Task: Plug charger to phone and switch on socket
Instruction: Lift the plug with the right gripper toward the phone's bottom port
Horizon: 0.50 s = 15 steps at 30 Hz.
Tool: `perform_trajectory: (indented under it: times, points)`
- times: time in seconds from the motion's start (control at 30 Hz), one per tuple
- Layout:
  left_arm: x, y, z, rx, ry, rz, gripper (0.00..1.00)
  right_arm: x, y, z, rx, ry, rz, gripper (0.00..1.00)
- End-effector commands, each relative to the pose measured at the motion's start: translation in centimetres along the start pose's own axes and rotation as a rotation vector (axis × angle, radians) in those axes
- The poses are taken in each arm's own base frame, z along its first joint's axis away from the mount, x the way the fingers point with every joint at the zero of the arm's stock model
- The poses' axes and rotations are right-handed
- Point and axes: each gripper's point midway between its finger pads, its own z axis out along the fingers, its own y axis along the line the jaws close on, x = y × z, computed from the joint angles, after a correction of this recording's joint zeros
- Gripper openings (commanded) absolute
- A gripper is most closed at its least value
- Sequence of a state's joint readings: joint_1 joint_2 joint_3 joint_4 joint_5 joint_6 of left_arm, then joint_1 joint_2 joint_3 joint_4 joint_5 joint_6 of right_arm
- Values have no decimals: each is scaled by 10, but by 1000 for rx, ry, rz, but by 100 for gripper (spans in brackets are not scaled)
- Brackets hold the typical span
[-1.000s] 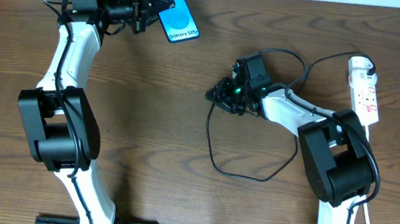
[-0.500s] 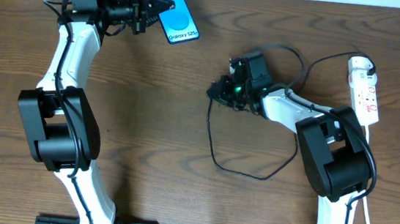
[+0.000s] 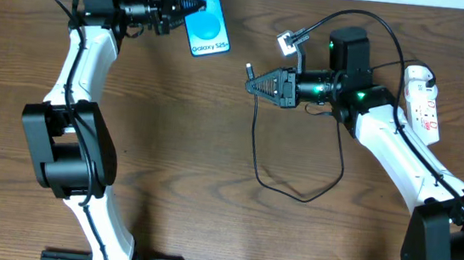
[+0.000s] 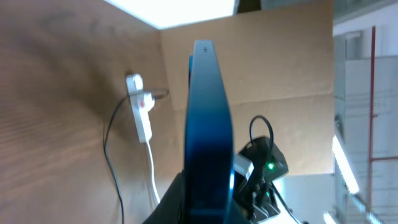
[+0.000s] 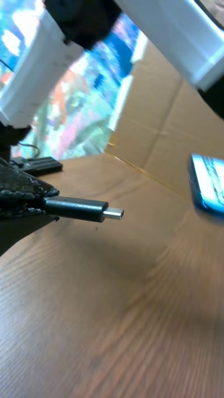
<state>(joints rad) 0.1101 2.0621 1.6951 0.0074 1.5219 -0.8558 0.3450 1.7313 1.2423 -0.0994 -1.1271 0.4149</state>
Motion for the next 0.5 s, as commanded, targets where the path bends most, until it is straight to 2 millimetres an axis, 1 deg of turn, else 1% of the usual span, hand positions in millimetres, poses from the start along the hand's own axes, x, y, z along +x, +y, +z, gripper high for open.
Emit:
perform_trajectory:
  times: [0.0,0.1,0.17,0.3,0.4,0.47]
  points:
    - [7,-37,16,46,64,29,7,5,16,5,-72,34,-9,1]
    - [-3,-44,25,36,19,11,7,-1,23,6,-95,25,9,1]
    - [-7,-44,30,28,-11,-12,7,-11,30,6,-115,-4,1,1]
    - [-4,-45,44,28,-3,-26,7,-29,33,3,-114,-59,28,1]
    - [-2,-45,51,26,-2,-29,7,-34,37,2,-125,-74,20,1]
    - [-3,-45,54,23,-12,-41,7,-35,35,2,-116,-83,27,1]
